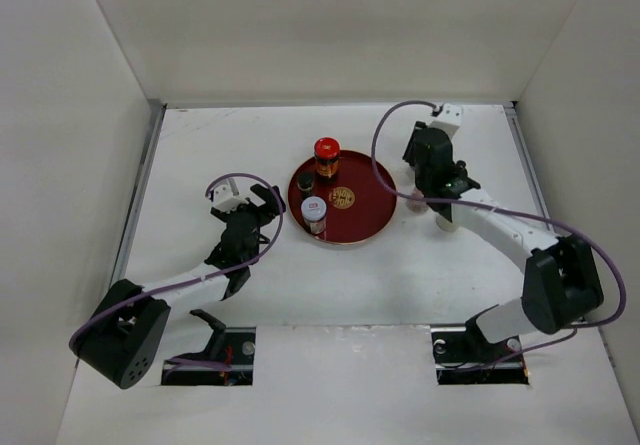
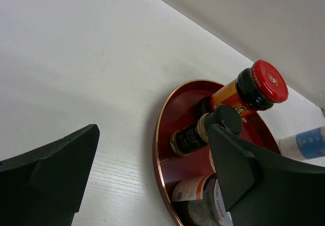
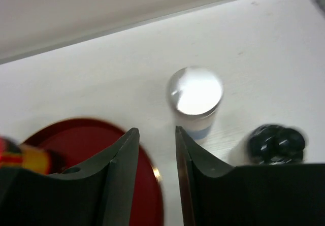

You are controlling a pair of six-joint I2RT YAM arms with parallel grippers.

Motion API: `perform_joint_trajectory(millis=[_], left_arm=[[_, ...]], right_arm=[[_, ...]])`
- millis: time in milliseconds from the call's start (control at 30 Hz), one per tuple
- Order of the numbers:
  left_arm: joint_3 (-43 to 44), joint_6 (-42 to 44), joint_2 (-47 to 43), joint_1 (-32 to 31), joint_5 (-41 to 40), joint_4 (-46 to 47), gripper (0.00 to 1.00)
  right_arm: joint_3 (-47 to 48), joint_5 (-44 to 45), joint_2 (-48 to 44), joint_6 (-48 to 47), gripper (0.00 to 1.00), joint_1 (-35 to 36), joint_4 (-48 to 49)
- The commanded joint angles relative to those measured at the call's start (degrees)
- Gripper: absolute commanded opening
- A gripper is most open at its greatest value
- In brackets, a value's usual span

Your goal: Organize the condiment bottles

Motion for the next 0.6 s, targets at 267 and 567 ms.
perform_joint_trajectory(millis=[267,567], left_arm=[[-0.6,-0.6,-1.3,0.3,0.6,2.7,0.89],[-0.3,-0.6,-0.8,0.0,0.7,2.7,0.89]], right_arm=[[16.7,-11.1,11.2,-5.0,0.96,-12.4,-11.7],[18.9,-12.2,16.6,-5.4,1.00,-12.2,-11.3]])
